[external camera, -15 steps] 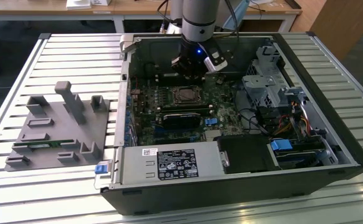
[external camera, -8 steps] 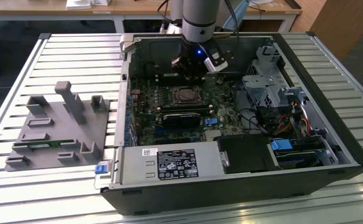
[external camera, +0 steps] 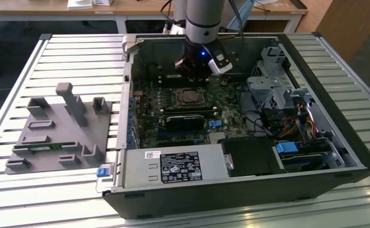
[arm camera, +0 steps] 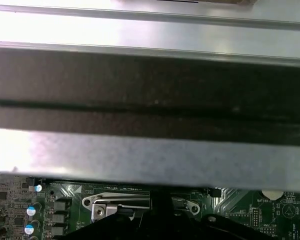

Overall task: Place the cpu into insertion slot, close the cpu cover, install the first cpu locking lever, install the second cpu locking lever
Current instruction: 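Install the second cpu locking lever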

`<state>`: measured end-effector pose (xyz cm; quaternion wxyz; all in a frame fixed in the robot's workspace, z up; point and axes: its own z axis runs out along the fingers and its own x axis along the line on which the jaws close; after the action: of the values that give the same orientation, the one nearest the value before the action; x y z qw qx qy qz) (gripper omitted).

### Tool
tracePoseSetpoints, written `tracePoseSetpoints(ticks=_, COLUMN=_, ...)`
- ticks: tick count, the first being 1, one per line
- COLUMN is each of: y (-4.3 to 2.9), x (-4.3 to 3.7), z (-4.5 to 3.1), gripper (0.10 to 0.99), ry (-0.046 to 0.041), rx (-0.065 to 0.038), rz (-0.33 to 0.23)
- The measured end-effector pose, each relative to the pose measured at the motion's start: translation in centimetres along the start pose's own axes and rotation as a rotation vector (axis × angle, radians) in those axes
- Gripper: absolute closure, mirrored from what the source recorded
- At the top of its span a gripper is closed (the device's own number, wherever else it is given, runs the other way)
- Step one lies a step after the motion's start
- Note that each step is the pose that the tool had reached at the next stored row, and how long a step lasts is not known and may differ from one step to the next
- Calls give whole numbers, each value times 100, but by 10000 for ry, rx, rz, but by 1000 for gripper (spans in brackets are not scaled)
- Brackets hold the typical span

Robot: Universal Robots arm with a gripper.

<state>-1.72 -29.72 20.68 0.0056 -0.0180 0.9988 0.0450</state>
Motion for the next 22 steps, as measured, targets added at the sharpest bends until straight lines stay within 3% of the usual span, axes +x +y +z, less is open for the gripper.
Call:
tracePoseSetpoints(ticks=17, y=-90, x=3, z=-8, gripper=973, ry=-1, rx=-1, rz=1)
tracePoseSetpoints(ticks=22, y=-83, x=2, z=-91, gripper=973, ry=0, rx=0, rz=1)
